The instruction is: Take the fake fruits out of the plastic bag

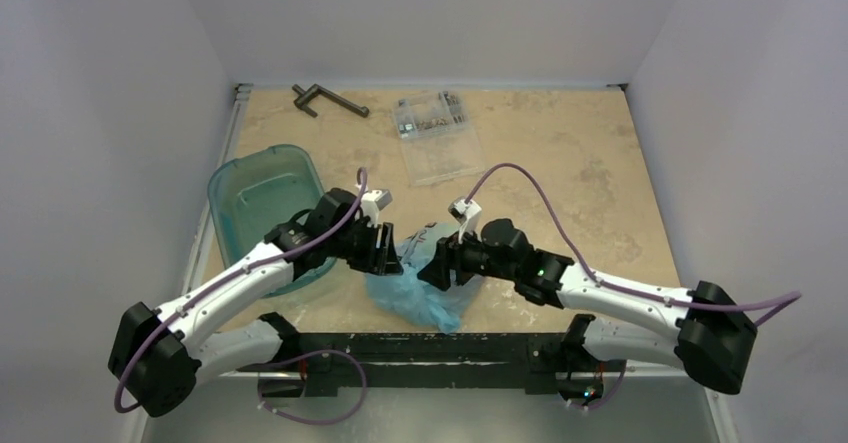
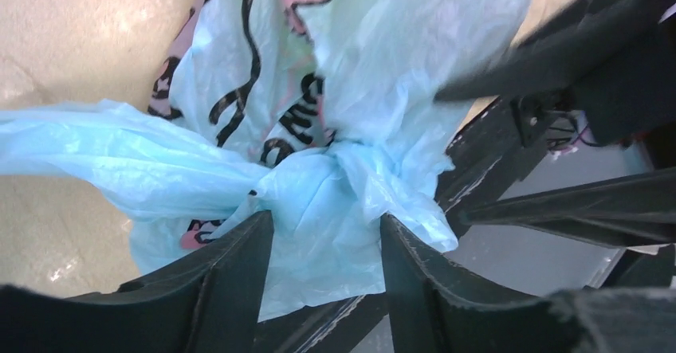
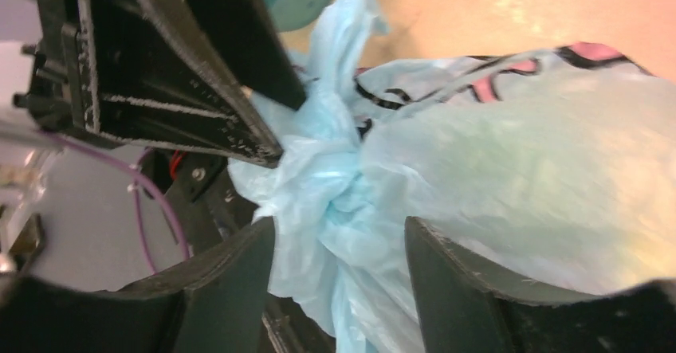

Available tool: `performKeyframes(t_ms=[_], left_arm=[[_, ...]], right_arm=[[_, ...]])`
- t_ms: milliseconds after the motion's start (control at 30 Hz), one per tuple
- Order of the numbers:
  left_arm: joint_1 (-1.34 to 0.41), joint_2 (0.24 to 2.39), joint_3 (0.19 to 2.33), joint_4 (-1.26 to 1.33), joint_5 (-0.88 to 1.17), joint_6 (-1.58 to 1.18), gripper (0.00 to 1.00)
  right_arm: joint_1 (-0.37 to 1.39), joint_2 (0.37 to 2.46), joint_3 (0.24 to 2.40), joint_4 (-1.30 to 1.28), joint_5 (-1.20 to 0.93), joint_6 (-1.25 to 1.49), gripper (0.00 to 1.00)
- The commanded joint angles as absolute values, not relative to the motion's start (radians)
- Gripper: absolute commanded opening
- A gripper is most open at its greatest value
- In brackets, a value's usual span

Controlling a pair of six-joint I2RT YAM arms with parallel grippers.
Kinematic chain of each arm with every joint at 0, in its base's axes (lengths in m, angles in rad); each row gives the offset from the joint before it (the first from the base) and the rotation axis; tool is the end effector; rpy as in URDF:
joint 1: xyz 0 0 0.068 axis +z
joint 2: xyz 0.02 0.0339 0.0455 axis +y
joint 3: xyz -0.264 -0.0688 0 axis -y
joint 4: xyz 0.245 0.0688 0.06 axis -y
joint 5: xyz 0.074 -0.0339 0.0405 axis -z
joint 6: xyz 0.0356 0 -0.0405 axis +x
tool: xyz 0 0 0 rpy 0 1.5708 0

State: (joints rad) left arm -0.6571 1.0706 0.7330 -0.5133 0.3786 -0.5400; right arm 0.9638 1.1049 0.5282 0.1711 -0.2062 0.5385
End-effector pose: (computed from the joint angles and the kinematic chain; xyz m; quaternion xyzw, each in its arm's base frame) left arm 0.1622 -0.1418 0.2401 0.1200 0.9137 -0.3404 0.1866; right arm 0.1306 0.2009 0.2231 -0.2306 0.7999 0.4363 0.3414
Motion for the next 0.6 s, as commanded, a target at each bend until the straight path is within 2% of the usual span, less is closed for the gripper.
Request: performKeyframes(t_ms=[0,100,200,333,400,567], left_arm=[[-0.662,0.987,0.664,-0.448,0.364,-0.547,0.50],[-0.661,0.963,0.628,-0.382,0.430,-0.531,0.47],[-0.662,0.957,0.616,-0.353,0.476,-0.525,0.48],[-0.666,0.936,0.617,-0.341,0.504,-0.515,0.68],[-0.670,0.951,0.631,-0.358,0.503,-0.503,0.71],[-0.715,1.028,0.668,-0.330,0.490,-0.506,0.72]], right_arm=[[0.967,1.032,0.476,0.064,0.029,0.642,0.70],[0.966,1.046,0.442,0.130,0.090,0.666,0.74],[0.966,1.114,0.499,0.068,0.232,0.670,0.70],[0.966,1.179,0.555,0.002,0.400,0.722,0.66],[0.966,1.181,0.569,-0.026,0.472,0.745,0.62],[0.966,1.146,0.594,-0.006,0.574,0.731,0.42]])
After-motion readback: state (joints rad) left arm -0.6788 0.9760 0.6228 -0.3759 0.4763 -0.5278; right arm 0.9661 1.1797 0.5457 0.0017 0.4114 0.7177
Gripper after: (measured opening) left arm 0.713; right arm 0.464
